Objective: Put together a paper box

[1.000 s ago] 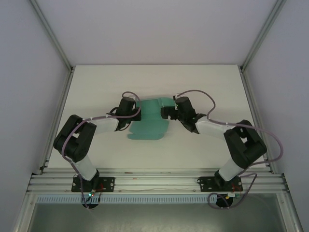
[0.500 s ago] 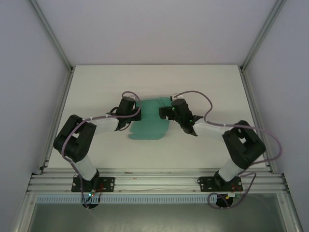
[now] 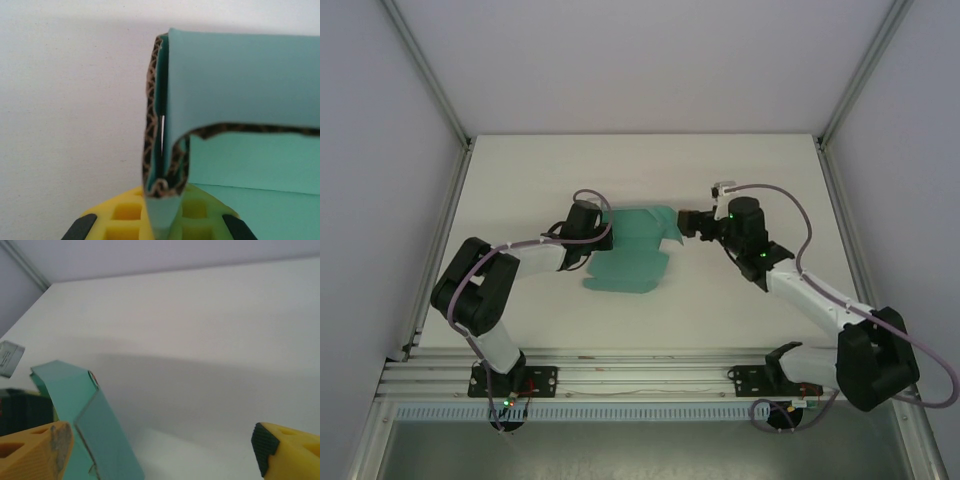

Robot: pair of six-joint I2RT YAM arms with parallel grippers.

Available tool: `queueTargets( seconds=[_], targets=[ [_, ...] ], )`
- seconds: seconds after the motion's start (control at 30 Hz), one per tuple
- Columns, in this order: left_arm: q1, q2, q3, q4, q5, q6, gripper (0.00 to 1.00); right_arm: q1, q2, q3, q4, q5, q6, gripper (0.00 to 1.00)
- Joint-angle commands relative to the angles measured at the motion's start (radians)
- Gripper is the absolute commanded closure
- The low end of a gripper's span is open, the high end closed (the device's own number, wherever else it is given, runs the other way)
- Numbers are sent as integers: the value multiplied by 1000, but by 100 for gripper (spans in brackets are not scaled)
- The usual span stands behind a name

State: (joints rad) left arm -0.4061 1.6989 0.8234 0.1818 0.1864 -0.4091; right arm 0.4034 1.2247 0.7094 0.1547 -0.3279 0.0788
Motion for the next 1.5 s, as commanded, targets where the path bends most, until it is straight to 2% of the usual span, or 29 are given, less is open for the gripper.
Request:
queueTargets(
  seconds=[0.0,0.17,0.3,0.4,0.5,0.7,0.9,1.07,1.23,1.47],
  targets=[
    [-10,-20,13,-9,-3,25,100,-58,44,18,-71,-205,-6,14],
    [-10,-20,12,-9,-3,26,100,-139,141,62,-80,-330,-29,24],
    [-10,-16,14,-9,5,28,100,-140,215,114,-95,-493,-110,31],
    [-9,-12,16,-5,12,30,100,-139,269,151,-108,-557,-138,35],
    [-10,-8,20,-10,12,32,100,-127,319,183,-126,-613,-163,38],
    [-10,-1,26,-16,10,32,100,-64,391,254,-189,-636,-224,43],
    [-10,4,28,-17,11,27,100,-6,418,288,-190,-532,-202,44],
    [-9,6,35,-17,16,24,100,63,440,323,-220,-310,-183,44],
    [-10,8,38,-24,12,23,100,116,455,338,-186,-246,-156,44],
    [-17,6,38,-32,10,19,100,154,506,390,-192,-67,-91,46]
  ],
)
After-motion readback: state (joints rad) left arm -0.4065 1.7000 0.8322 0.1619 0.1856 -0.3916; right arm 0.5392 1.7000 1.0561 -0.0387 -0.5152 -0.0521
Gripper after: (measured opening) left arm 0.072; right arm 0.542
